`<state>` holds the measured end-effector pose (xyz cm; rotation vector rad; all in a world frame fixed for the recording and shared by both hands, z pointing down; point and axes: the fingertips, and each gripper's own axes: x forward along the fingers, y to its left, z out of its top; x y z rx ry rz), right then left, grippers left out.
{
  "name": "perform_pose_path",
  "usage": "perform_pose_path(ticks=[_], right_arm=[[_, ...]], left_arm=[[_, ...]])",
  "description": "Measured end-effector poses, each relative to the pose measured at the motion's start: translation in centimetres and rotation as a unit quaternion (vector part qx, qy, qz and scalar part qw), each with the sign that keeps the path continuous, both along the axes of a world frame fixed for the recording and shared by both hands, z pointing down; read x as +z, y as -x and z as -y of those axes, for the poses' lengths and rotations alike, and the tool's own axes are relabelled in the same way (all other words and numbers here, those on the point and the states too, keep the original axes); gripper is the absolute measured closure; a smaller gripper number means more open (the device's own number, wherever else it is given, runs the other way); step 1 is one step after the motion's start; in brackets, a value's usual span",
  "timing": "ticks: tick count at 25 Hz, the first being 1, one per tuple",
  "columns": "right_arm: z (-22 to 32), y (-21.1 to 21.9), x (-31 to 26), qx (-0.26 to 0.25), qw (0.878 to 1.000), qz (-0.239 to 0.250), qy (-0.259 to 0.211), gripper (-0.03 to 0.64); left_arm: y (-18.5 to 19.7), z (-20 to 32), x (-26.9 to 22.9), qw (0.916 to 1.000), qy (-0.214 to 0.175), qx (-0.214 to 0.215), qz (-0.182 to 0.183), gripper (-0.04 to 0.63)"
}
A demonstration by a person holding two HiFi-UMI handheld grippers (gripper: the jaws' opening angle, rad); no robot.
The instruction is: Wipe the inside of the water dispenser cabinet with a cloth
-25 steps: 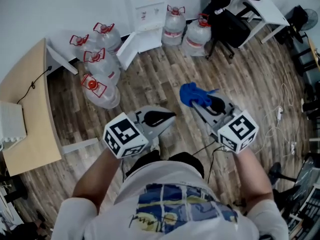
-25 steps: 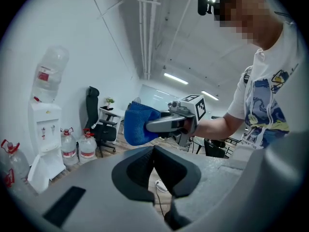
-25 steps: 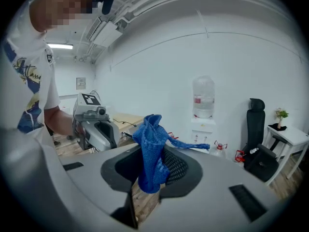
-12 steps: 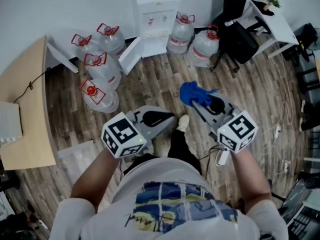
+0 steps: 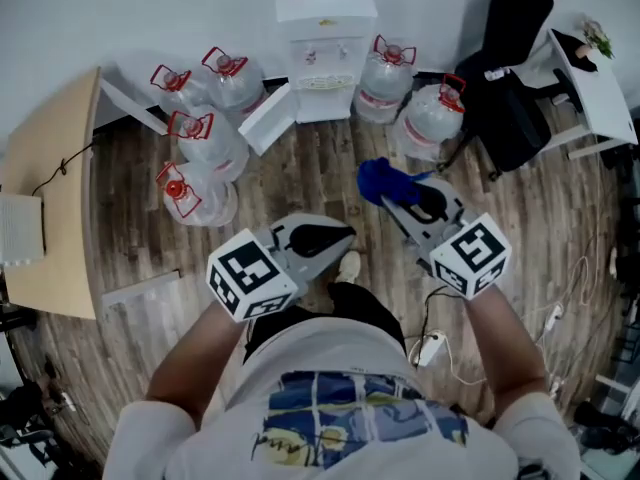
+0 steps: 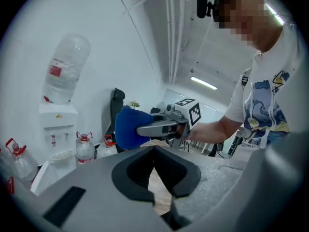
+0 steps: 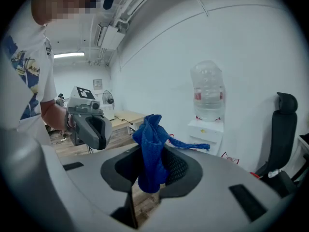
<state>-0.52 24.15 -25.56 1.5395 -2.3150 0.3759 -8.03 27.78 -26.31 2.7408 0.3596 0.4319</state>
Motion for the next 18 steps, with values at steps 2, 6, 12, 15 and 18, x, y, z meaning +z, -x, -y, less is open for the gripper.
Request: perform_pose_path(ticks=[2, 6, 12, 15, 18], right_arm=[[1.5, -3.2, 0.2, -0.022, 1.000, -0.001, 0.002, 0.525], [5.1, -8.2, 1.3, -0.054, 0.998, -0.014, 0.012, 0.525], [12.6, -11.1, 3.5, -0.102, 0.993, -0.045, 0.033, 0.525], [15.9, -11.7, 5.5, -0.123, 0.987, -0.076, 0.063, 0.525], [19.6, -11.4, 7.6, -0.150, 0.982, -0.094, 0.065, 0.525]], left_arm=[[-3.6, 0.5, -0.4, 0.9999, 0.004, -0.011, 0.003, 0.592], [-9.1, 1.8, -0.5, 0.9998, 0.005, -0.019, 0.007, 0.592], [-13.3, 5.8, 0.5, 0.9995, 0.027, -0.014, 0.006, 0.592], [-14.9, 7.4, 2.0, 0.9995, 0.032, -0.006, 0.000, 0.592], [-16.1, 9.2, 3.8, 0.9991, 0.040, 0.006, -0.010, 0.592]])
